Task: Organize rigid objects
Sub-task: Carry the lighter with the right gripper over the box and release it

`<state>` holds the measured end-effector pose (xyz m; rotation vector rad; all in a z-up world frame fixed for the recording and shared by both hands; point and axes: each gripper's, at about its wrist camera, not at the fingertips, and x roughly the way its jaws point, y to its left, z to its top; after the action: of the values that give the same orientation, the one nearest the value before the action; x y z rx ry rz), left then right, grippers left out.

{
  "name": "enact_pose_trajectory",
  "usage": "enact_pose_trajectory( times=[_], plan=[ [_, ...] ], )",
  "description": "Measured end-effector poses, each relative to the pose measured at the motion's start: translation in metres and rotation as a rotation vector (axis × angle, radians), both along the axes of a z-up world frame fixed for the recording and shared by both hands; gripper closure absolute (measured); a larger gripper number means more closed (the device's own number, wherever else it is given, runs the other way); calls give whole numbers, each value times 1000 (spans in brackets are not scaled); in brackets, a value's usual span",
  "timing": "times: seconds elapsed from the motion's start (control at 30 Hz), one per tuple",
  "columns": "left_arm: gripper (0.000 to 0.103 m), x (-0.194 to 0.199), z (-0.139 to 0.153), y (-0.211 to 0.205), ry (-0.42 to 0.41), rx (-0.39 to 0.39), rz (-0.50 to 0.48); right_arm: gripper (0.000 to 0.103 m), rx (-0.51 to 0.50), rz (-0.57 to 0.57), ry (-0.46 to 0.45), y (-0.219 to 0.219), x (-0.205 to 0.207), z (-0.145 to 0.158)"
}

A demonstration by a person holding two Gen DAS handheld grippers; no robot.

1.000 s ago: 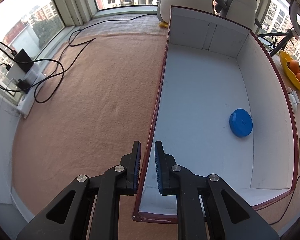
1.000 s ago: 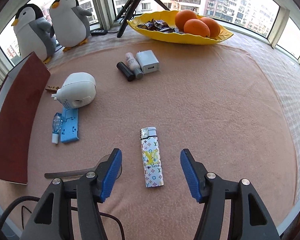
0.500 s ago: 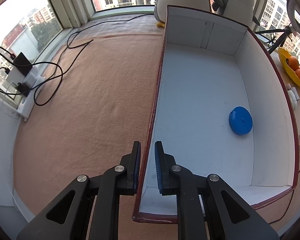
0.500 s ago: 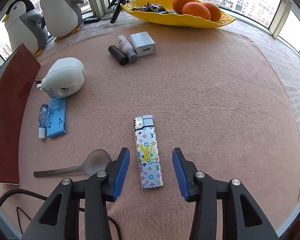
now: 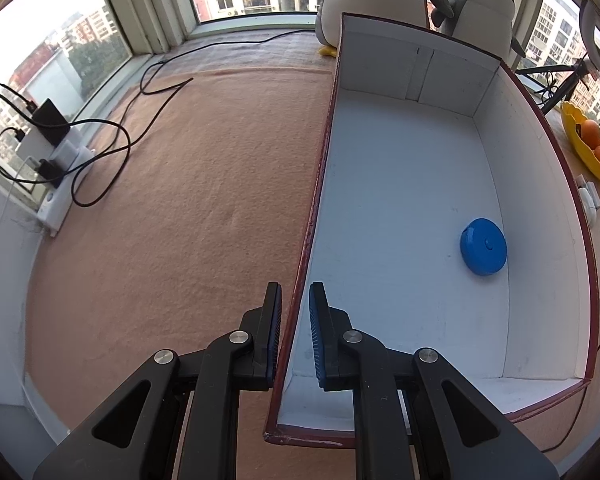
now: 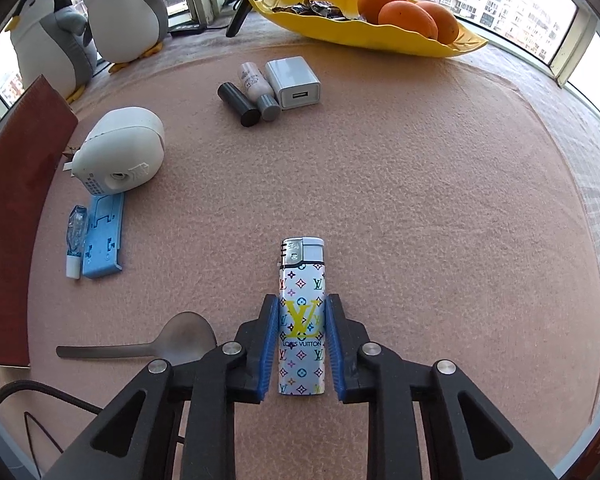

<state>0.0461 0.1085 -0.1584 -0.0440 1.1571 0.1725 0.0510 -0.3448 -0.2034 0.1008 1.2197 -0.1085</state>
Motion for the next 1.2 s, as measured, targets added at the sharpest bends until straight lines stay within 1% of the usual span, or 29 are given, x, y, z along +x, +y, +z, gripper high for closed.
enact_pose_trajectory(
  times=[0.13, 0.27, 0.43, 0.7, 0.83, 1.0, 1.2],
  plan=[
    [90, -1, 0, 1, -6, -8, 14, 82, -14, 10, -29, 2, 1, 10],
    [90, -2, 0, 4, -12, -22, 32, 82, -26, 43, -71, 11, 4, 28],
    [90, -4, 0, 5, -23, -34, 53, 82, -8, 107, -129, 34, 12, 54],
    [91, -7, 0, 7, -37, -46, 83, 82, 36, 268, -209, 91, 23, 90],
    [90, -8, 1, 7, -46, -45, 100, 82, 59, 356, -237, 123, 26, 104],
    [90, -9, 1, 7, -51, -46, 121, 82, 82, 467, -261, 163, 26, 116],
    [90, -9, 0, 9, -56, -52, 142, 82, 107, 581, -271, 203, 26, 122]
  ],
)
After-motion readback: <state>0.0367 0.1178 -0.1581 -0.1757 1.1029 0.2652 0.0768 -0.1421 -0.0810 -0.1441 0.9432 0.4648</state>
